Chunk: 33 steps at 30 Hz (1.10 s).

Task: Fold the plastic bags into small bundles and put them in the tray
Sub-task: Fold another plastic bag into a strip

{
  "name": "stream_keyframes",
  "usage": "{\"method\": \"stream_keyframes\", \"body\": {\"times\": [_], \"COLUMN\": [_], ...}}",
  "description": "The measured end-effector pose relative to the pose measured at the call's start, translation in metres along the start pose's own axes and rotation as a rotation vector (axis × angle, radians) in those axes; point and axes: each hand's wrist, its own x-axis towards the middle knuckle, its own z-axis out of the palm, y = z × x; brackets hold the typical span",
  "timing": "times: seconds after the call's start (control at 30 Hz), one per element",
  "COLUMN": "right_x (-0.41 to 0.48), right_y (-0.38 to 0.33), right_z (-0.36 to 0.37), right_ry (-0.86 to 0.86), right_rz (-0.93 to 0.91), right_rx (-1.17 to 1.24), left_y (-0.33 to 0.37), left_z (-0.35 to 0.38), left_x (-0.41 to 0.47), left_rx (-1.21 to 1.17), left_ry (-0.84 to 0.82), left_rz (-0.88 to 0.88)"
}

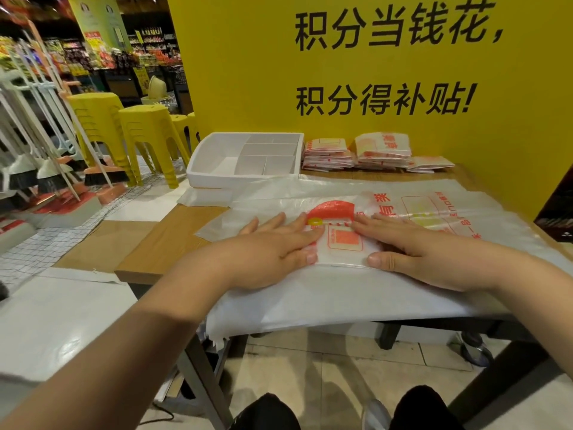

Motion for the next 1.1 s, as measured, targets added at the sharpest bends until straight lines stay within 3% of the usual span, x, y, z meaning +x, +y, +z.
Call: {"method": "stream_keyframes", "body": {"times": [0.17, 0.43, 0.73, 0.87, 1.1], "right_x": [-0.006, 0.0, 0.011, 0.018, 0.079], "right_y": [-0.008, -0.021, -0.006, 0.015, 0.08], "right_z": [0.007, -0.001, -0.01, -0.035, -0.1], "right_ry": [0.232, 0.408, 0.724, 0.812, 0.924], "right_rz": [0.013, 0.047, 0.063, 0.149, 0.33], "right_rx": [0.093, 0.269, 1.004, 1.005, 0.962], "left_y": [0.01, 0.014, 0.03, 0.043, 0.048], "left_z": [0.002, -0.011, -0.031, -0.051, -0.087], "left_x": [-0.006, 0.006, 0.037, 0.076, 0.189], "left_rx": [-0.082, -0.537, -1.147, -1.248, -1.163], "left_ry": [0.32, 0.386, 0.609, 0.642, 0.617], "left_rz": [-0.05, -0.112, -0.04, 0.051, 0.046]}}
